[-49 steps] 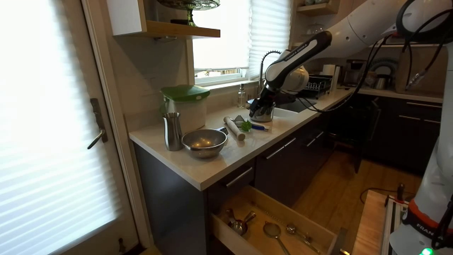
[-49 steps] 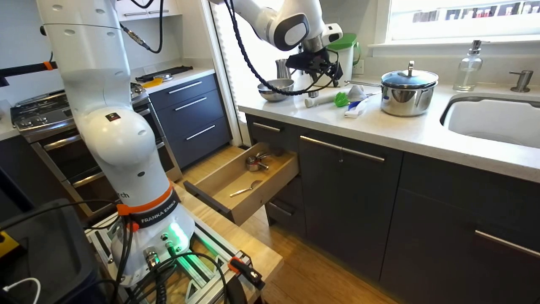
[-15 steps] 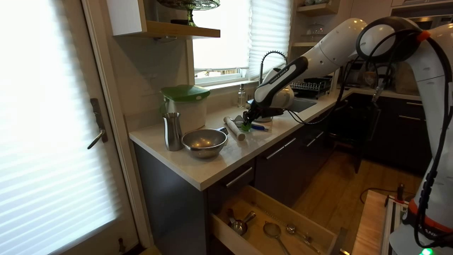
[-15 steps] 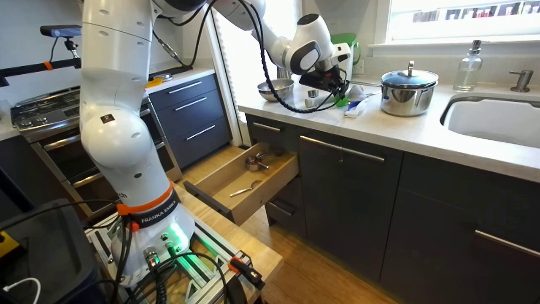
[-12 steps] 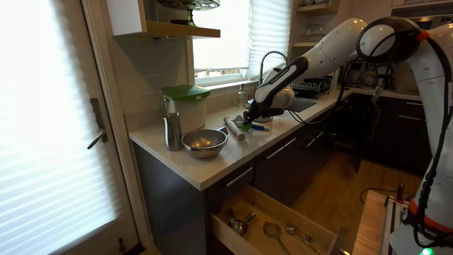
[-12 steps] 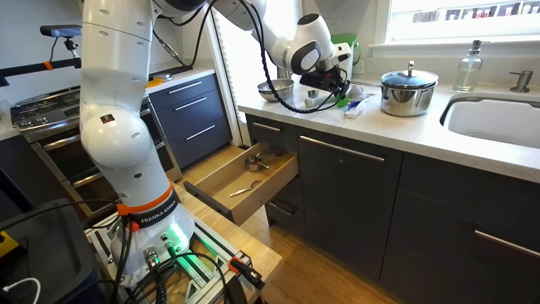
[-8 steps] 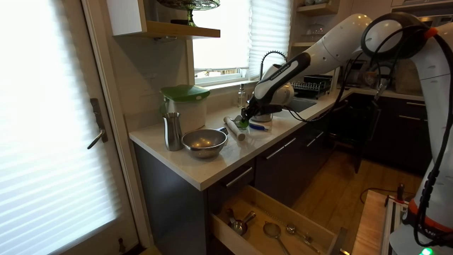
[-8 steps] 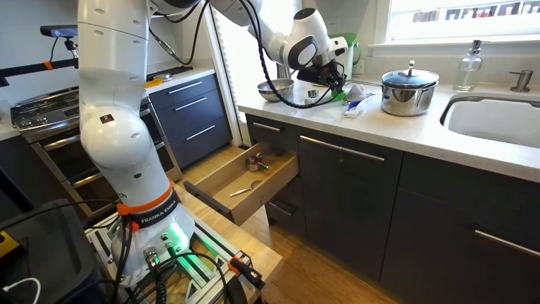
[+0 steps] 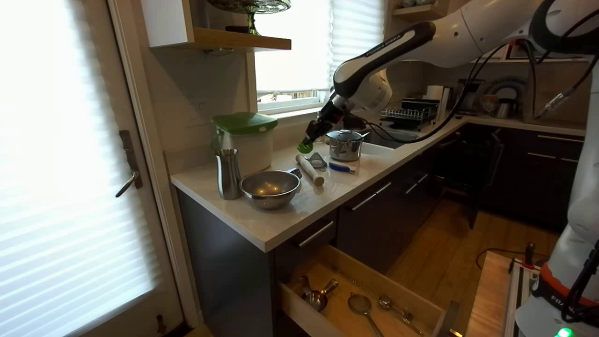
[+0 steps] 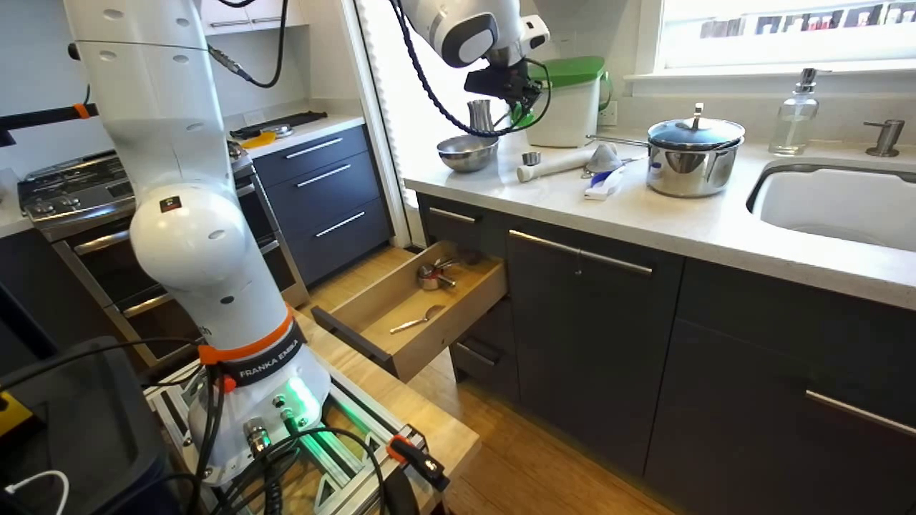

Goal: Pick up the green object and put it in the silver bowl

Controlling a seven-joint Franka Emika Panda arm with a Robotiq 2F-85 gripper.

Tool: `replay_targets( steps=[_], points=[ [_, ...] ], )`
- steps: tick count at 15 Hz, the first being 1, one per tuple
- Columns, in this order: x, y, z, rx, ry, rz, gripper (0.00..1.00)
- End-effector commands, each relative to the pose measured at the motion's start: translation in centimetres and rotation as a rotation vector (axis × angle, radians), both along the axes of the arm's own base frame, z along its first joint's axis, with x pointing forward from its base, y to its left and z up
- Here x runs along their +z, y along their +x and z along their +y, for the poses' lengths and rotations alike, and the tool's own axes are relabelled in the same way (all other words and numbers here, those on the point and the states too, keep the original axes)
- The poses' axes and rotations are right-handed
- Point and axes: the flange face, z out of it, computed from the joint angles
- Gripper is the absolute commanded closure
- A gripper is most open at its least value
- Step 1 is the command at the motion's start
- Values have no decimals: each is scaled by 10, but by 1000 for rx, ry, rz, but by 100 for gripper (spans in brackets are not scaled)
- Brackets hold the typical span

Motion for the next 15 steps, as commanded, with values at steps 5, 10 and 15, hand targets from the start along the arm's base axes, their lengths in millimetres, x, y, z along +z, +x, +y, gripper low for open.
replay_targets(
  steps=[5, 10, 15],
  points=[
    [-2, -17, 57, 403, 231, 16, 93],
    [-34, -15, 68, 560, 285, 110, 93],
    [-51, 4, 70, 522, 253, 71, 93]
  ],
)
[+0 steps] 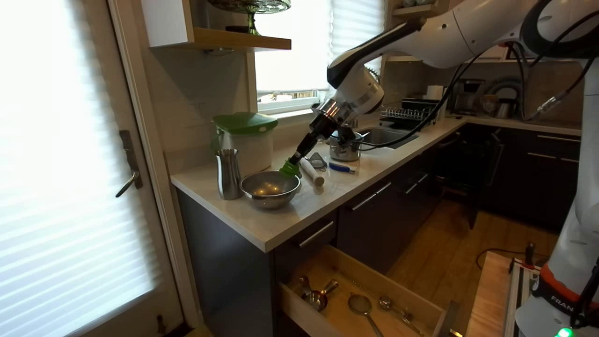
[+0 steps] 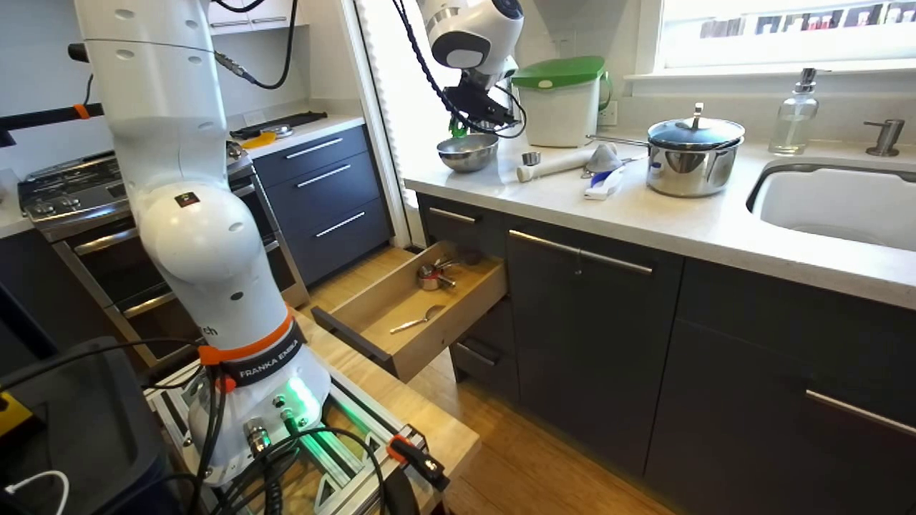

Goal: Pick up the green object and put it in the silver bowl

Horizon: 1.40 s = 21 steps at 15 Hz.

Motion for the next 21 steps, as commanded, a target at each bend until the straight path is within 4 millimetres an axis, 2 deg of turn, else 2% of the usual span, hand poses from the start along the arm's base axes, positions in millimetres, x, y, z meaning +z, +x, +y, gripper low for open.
replay_targets(
  steps=[1, 14, 16, 18, 21],
  points=[
    [-10, 18, 6, -11, -9, -29, 93],
    [-49, 68, 44, -16, -44, -11, 93],
    [-54, 72, 45, -23, -73, 13, 45],
    [-57, 73, 46, -32, -120, 51, 42],
    [-45, 71, 47, -50, -163, 68, 19]
  ],
)
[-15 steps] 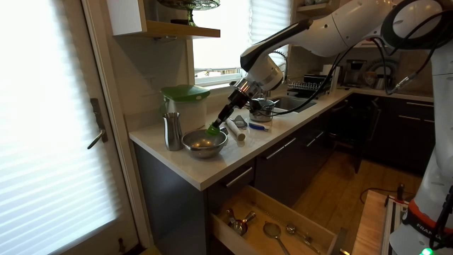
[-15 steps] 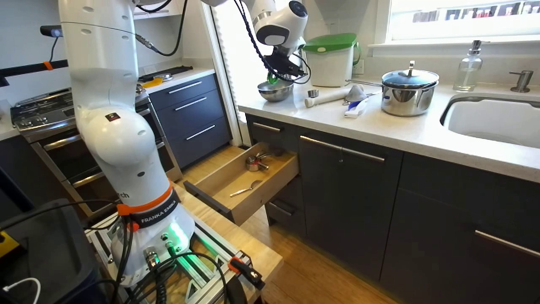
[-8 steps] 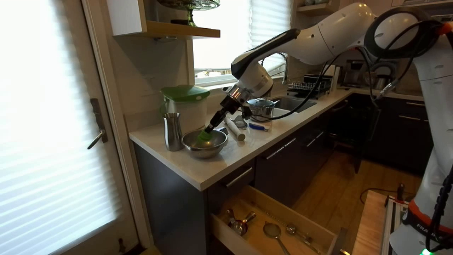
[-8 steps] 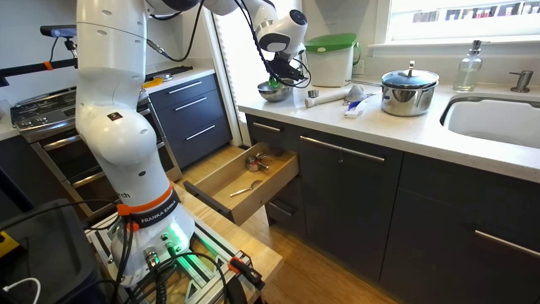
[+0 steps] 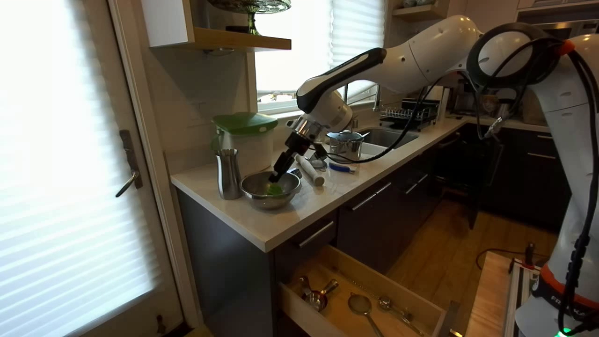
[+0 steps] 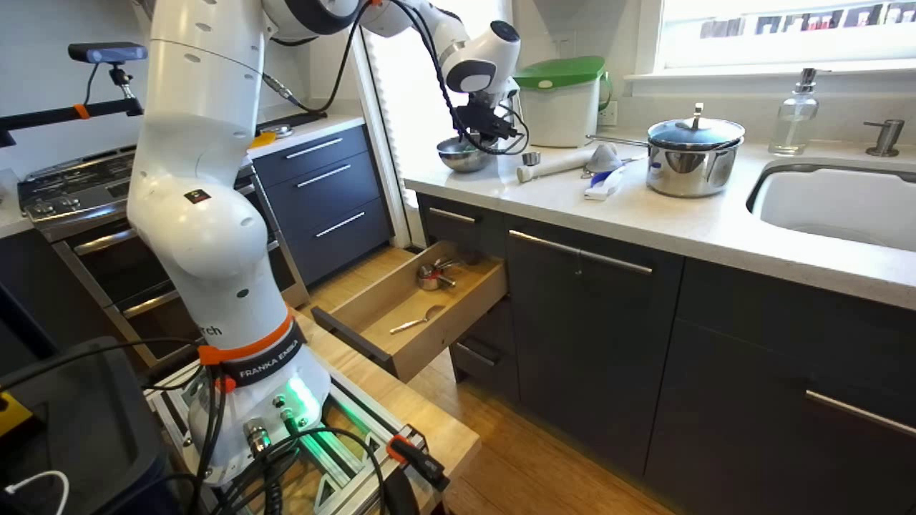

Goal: Pick up the green object and put it in the silver bowl

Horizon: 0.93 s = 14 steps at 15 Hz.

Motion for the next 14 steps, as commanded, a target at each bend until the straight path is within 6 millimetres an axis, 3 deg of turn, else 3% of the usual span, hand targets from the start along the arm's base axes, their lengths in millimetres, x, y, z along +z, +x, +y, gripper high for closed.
replay_targets(
  steps=[1, 3, 7, 10, 13, 14],
  points=[
    [18, 2, 0, -34, -52, 13, 10],
    [40, -3, -4, -52, -53, -8, 0],
    [101, -32, -28, -73, -112, -85, 0],
    [114, -64, -70, -82, -293, -61, 0],
    [101, -111, -91, 107, -279, 44, 0],
    [108, -76, -83, 28, -276, 8, 0]
  ],
)
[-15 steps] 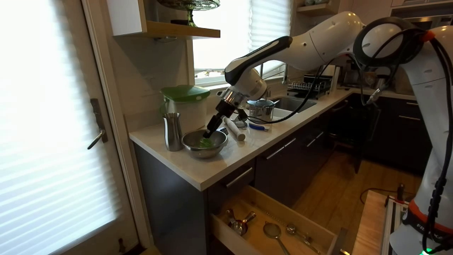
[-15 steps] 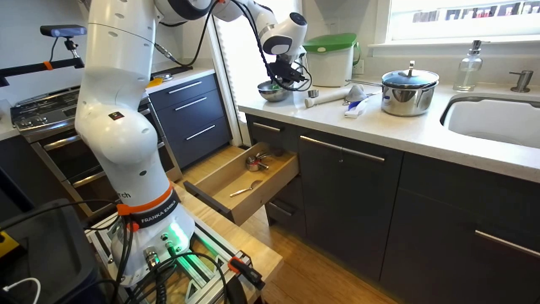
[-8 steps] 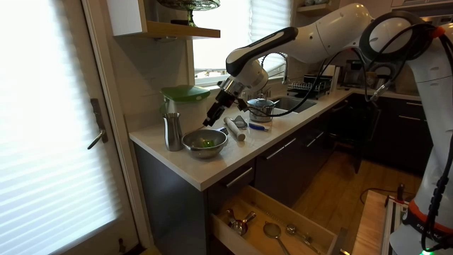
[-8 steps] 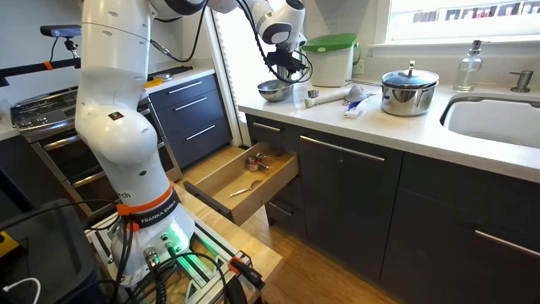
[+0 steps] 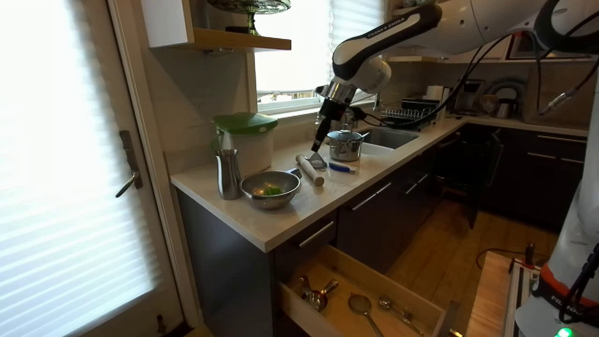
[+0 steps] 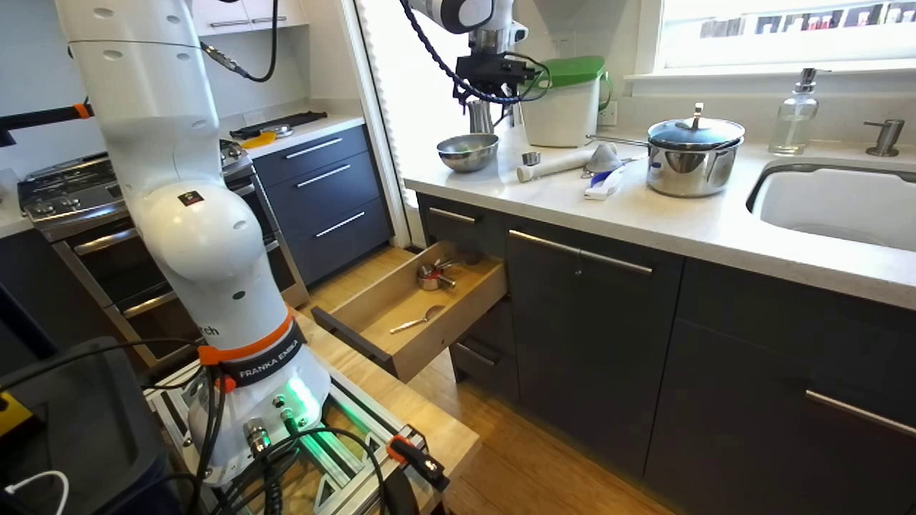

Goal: Pick up the green object and put it in the silver bowl

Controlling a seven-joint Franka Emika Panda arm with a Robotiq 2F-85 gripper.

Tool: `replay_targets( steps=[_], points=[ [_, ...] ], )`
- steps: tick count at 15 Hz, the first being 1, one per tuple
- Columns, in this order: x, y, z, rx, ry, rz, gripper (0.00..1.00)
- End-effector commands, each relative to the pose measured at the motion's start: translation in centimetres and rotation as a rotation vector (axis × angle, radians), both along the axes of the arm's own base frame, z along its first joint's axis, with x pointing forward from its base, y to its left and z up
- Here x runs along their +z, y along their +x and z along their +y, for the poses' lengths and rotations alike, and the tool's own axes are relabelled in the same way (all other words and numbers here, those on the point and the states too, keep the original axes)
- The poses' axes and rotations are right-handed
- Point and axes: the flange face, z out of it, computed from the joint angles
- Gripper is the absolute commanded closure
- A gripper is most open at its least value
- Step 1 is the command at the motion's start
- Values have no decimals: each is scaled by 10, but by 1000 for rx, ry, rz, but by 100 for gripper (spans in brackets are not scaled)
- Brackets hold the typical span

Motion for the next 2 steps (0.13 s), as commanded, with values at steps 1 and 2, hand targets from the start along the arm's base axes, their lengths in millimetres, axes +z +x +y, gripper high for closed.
replay_targets(
  steps=[1, 2],
  points=[
    [-3, -12, -6, 29, 0, 25, 0],
    [-4, -20, -10, 42, -2, 32, 0]
  ],
)
